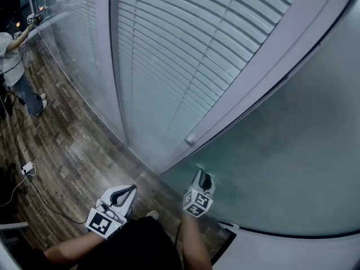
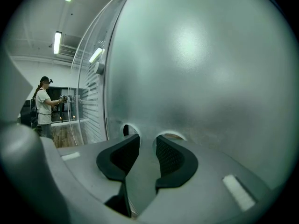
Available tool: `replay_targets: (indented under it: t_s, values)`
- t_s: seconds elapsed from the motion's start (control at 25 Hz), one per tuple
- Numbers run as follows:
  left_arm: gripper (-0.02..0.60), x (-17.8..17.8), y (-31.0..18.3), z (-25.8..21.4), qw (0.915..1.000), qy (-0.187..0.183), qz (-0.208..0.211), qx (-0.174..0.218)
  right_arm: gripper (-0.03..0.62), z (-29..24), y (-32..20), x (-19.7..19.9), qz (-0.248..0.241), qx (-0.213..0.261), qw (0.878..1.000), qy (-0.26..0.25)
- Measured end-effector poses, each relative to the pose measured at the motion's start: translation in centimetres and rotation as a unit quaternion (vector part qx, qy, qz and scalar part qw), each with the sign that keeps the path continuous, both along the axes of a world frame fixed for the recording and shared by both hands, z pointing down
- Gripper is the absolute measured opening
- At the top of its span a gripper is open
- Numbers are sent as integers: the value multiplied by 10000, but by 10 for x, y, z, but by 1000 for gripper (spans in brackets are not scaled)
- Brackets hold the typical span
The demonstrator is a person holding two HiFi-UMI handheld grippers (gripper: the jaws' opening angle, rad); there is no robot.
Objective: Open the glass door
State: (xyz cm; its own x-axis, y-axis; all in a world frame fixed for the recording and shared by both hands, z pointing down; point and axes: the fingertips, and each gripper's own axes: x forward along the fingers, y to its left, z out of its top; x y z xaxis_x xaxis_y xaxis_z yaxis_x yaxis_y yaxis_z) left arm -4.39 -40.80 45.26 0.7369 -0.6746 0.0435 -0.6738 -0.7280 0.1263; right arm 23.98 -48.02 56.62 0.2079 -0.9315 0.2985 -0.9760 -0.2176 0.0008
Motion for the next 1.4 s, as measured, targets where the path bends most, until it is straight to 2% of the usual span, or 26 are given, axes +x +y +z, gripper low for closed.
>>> replay_targets:
  t_s: [0.56, 1.08, 1.4]
  values:
    - [0, -32, 21, 2, 9997, 175, -101, -116, 112, -5, 21, -10, 12, 17, 9999, 107]
    - [0, -23, 39, -1, 9987, 329, 337, -184, 114, -8, 48, -21, -24, -117, 9999, 96]
    - [0, -36, 58, -1, 9968, 508, 494, -375, 107, -14, 79, -35, 120, 13, 9999, 34]
